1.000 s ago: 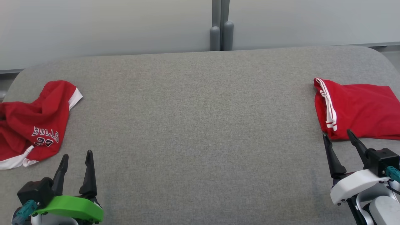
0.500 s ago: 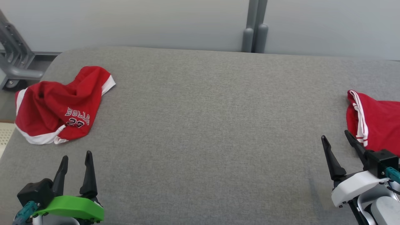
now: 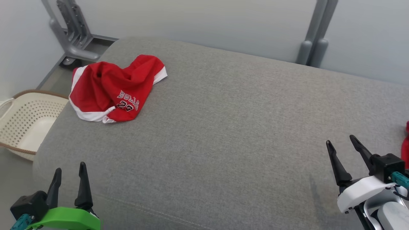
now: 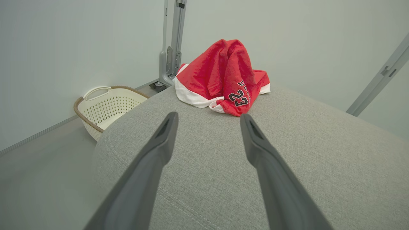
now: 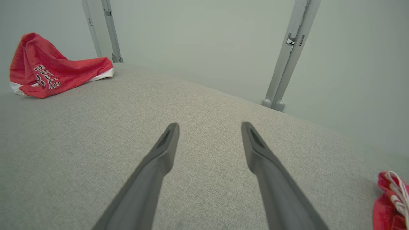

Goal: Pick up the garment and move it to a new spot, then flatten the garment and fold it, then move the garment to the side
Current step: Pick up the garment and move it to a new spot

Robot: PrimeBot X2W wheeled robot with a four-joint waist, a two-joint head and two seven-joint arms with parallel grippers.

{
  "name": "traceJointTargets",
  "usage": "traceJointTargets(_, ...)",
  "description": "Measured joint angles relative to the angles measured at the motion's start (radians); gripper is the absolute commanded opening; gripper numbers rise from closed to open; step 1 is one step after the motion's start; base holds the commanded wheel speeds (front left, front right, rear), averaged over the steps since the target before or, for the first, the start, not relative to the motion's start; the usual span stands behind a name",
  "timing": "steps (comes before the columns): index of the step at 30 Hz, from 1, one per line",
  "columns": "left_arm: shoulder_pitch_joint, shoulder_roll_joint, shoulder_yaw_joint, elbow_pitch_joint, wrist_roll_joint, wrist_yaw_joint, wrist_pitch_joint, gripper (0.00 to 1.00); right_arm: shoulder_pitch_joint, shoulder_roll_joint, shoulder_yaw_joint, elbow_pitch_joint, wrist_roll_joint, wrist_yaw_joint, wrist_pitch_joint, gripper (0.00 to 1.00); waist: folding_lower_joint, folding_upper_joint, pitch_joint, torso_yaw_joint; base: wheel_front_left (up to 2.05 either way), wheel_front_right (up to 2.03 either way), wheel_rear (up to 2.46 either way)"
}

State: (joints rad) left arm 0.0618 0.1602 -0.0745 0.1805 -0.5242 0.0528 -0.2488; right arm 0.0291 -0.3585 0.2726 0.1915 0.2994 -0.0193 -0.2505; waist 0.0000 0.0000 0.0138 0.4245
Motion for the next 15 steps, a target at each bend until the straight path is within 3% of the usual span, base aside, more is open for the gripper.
traceJointTargets(6,0.01,0.014,0.048,-0.016,-0.002,0.0,0.0,1.0,-0.002,0.01,0.024,-0.002,-0.003,0.005,0.0,1.0,0.0,0.0,0.003,0.07,0.0,0.0,0.0)
traceJointTargets(15,0.002,0.023,0.072,-0.077,-0.07,-0.041,0.005,1.0,-0.021,-0.017,0.019,-0.028,-0.012,0.009,0.002,1.0,0.0,0.0,0.074,0.071,0.0,0.0,0.0)
